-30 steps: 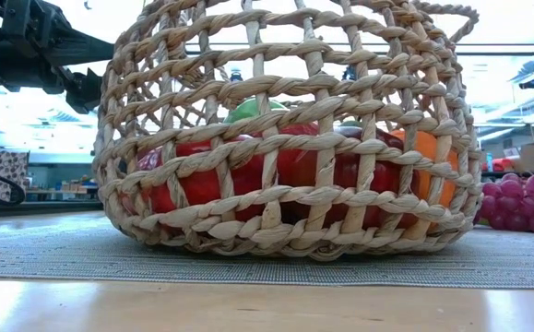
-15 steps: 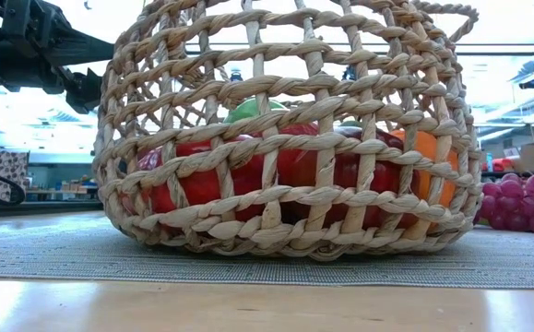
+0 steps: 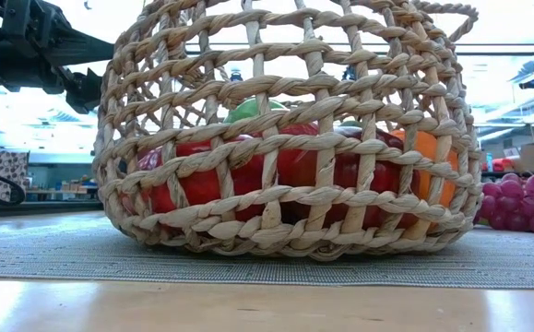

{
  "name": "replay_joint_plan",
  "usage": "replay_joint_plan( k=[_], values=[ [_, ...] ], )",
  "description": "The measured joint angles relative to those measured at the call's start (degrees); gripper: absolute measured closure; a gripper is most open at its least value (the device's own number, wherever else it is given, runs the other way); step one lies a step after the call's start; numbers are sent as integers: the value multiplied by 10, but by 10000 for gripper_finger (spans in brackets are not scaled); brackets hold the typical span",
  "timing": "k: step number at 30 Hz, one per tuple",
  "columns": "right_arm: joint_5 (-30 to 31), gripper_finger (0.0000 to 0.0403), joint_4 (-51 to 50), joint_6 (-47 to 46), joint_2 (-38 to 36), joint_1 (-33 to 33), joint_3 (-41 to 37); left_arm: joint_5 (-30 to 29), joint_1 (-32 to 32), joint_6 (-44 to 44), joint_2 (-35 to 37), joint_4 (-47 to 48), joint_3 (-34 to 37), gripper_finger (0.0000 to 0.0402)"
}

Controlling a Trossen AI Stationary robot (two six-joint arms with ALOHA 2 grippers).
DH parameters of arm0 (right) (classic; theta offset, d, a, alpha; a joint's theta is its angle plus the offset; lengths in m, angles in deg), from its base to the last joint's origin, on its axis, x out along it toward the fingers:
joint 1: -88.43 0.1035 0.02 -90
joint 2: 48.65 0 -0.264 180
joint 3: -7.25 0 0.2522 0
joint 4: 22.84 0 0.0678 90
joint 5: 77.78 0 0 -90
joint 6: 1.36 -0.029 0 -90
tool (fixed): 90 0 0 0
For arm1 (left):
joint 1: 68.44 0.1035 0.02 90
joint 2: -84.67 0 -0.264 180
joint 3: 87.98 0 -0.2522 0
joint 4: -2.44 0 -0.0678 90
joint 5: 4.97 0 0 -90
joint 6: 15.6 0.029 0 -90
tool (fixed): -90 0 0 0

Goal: Build produce basket
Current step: Put the red apple into the brown basket

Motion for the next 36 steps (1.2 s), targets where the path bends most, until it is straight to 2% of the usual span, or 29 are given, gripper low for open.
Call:
replay_joint_plan(
  k=[9, 15, 21, 36],
  values=[
    [-136, 44, -1, -4, 28, -12, 70, 0, 0, 0, 0, 0, 0, 12],
    [-217, 44, 0, -43, 22, -31, 73, 0, 0, 0, 0, -2, 0, 12],
    [-309, 44, -22, -89, 46, -68, 63, 0, 0, 0, 0, -3, 0, 12],
    [-316, 44, -106, -106, 189, -142, 62, 0, 0, 0, 0, -2, 0, 12]
  ],
)
